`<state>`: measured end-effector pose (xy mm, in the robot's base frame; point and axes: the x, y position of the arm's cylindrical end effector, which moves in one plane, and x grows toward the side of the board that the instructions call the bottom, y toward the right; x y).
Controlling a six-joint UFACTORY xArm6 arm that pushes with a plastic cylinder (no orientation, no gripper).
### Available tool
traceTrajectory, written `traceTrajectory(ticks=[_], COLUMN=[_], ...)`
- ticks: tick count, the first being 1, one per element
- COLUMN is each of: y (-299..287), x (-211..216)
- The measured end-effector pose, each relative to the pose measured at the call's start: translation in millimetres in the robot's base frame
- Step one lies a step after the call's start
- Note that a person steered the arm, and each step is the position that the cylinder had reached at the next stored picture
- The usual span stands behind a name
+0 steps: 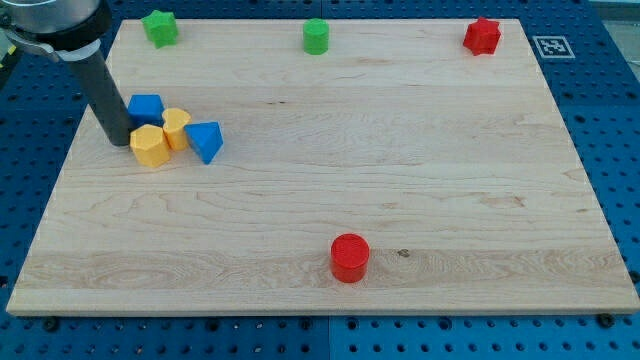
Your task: Move the yellow hexagon and yellow heart towards green circle
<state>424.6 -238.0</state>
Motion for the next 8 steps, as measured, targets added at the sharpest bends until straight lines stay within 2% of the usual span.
traceTrajectory(ticks=[2, 3, 4, 5, 8], y=[0, 23, 95, 174, 186], x=[24, 66, 103, 117, 141])
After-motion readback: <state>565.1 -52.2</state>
